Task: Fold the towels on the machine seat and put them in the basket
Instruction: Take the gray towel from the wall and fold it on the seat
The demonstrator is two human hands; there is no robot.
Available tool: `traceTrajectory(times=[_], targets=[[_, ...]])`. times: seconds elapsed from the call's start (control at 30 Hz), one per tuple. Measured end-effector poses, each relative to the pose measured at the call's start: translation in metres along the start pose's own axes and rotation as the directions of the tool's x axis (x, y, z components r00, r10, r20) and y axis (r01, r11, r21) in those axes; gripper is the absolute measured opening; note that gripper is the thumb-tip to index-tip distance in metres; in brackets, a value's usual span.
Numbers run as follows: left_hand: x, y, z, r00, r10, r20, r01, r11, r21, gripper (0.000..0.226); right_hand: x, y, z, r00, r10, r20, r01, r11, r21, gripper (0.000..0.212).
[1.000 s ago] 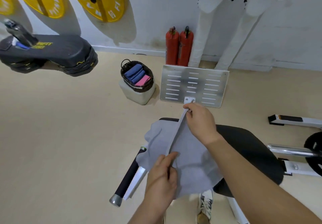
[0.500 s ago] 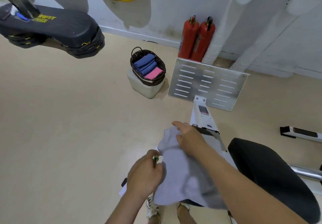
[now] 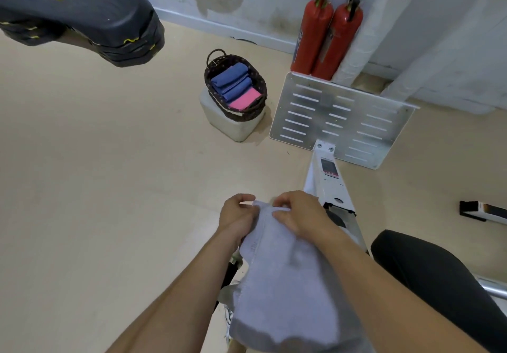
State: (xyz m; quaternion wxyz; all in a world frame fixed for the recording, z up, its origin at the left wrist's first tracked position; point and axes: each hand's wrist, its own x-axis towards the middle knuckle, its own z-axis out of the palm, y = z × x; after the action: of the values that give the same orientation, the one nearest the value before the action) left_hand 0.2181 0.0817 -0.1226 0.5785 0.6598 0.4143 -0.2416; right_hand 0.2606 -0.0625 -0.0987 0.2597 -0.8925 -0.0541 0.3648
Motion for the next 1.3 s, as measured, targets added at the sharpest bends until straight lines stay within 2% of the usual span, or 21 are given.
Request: traceTrajectory(times=[0.07, 0.17, 0.23, 0.37, 0.5, 0.73, 0.83, 0.93, 1.0, 1.1, 1.2, 1.3], targets=[[-0.005, 0.005, -0.002, 0.998, 0.062, -0.024, -0.063, 0.997, -0.036, 0.026, 0.001, -0.006, -0.005, 1.0, -0.006, 0.005, 0.006, 1.0, 0.023, 0.018], [-0.022, 0.018, -0.007, 0.992, 0.123, 0.023, -0.119, 0.983, -0.138, 0.018, -0.007, -0.015, -0.017, 0.997, -0.074, -0.022, 0.074, 0.997, 0.03, 0.01], [-0.04, 0.028, -0.01, 0.987, 0.154, 0.052, -0.138, 0.964, -0.229, 0.012, -0.017, -0.019, -0.024, 0.99, -0.11, -0.088, 0.121, 0.984, 0.134, 0.01], [-0.071, 0.041, -0.011, 0.975, 0.185, 0.124, -0.14, 0.941, -0.307, 0.011, -0.042, -0.024, -0.029, 0.972, -0.069, -0.223, 0.141, 0.934, 0.327, 0.017], [-0.088, 0.044, -0.009, 0.97, 0.201, 0.139, -0.146, 0.934, -0.327, 0.012, -0.055, -0.027, -0.027, 0.953, -0.011, -0.303, 0.138, 0.905, 0.402, 0.007], [-0.105, 0.044, -0.011, 0.942, 0.281, 0.181, -0.211, 0.921, -0.328, 0.014, -0.063, -0.027, -0.028, 0.936, 0.008, -0.351, 0.157, 0.884, 0.441, 0.012], [-0.107, 0.045, -0.008, 0.954, 0.289, 0.084, -0.266, 0.939, -0.219, 0.01, -0.066, -0.026, -0.027, 0.931, -0.005, -0.366, 0.171, 0.89, 0.422, 0.018], [-0.108, 0.043, -0.003, 0.943, 0.332, -0.001, -0.331, 0.942, -0.051, 0.01, -0.073, -0.025, -0.031, 0.951, -0.071, -0.3, 0.182, 0.916, 0.359, 0.022], [-0.114, 0.04, 0.0, 0.927, 0.375, -0.004, -0.375, 0.927, -0.016, 0.017, -0.082, -0.021, -0.046, 0.982, -0.141, -0.126, 0.171, 0.948, 0.269, 0.021], [-0.129, 0.041, -0.003, 0.881, 0.472, -0.034, -0.472, 0.881, 0.017, 0.023, -0.095, -0.006, -0.083, 0.972, -0.162, 0.171, 0.174, 0.983, -0.06, 0.018], [-0.146, 0.047, -0.011, 0.83, 0.557, -0.039, -0.557, 0.831, 0.015, 0.023, -0.106, 0.014, -0.11, 0.948, -0.044, 0.316, 0.178, 0.894, -0.41, 0.014], [-0.166, 0.054, -0.02, 0.771, 0.636, -0.035, -0.637, 0.77, -0.027, 0.019, -0.124, 0.029, -0.127, 0.935, 0.095, 0.343, 0.163, 0.742, -0.65, 0.022]])
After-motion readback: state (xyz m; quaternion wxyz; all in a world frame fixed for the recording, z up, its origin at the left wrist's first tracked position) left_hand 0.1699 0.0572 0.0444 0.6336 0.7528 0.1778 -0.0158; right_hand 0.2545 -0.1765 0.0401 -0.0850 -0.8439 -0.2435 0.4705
